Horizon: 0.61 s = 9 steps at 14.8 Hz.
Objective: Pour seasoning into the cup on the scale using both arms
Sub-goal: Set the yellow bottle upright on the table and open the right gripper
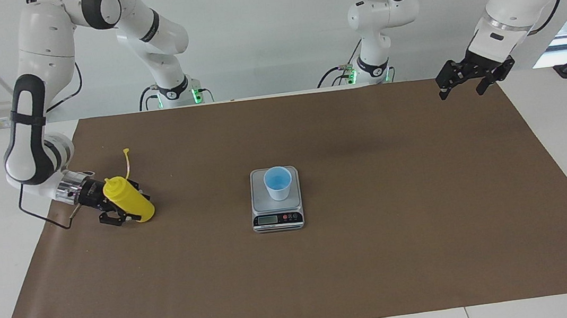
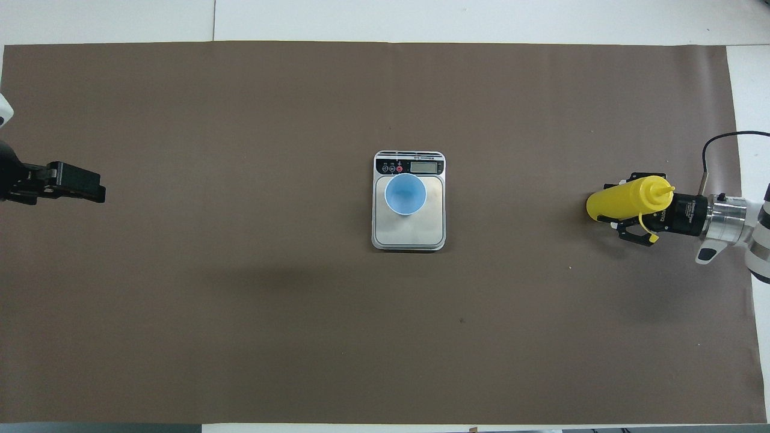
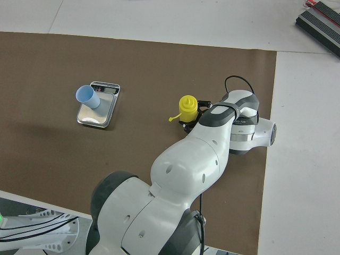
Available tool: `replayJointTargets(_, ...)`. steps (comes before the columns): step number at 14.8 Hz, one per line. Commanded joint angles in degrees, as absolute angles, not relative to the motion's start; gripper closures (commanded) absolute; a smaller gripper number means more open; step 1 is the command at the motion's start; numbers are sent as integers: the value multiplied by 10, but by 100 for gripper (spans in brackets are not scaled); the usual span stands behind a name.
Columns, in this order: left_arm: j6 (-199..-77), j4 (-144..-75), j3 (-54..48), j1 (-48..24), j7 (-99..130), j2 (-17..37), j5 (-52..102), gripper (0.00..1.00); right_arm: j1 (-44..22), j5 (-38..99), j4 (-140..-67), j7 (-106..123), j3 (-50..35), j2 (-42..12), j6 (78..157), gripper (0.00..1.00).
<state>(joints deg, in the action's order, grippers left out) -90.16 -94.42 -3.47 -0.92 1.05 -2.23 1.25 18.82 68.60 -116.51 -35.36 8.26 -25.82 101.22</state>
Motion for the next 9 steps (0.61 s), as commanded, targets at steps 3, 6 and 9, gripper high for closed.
replayJointTargets(3, -897, -954, -36, -4, 5, -35, 20, 0, 171, 695, -1168, -308, 81, -258, 1042, 39)
replayJointTargets(6, -897, -954, -36, -4, 5, -34, 20, 0, 170, 689, -1161, -308, 83, -254, 1033, 0)
replayJointTargets(9, -897, -954, -36, -4, 5, -34, 20, 0, 193, 653, -1152, -307, 87, -242, 982, 0)
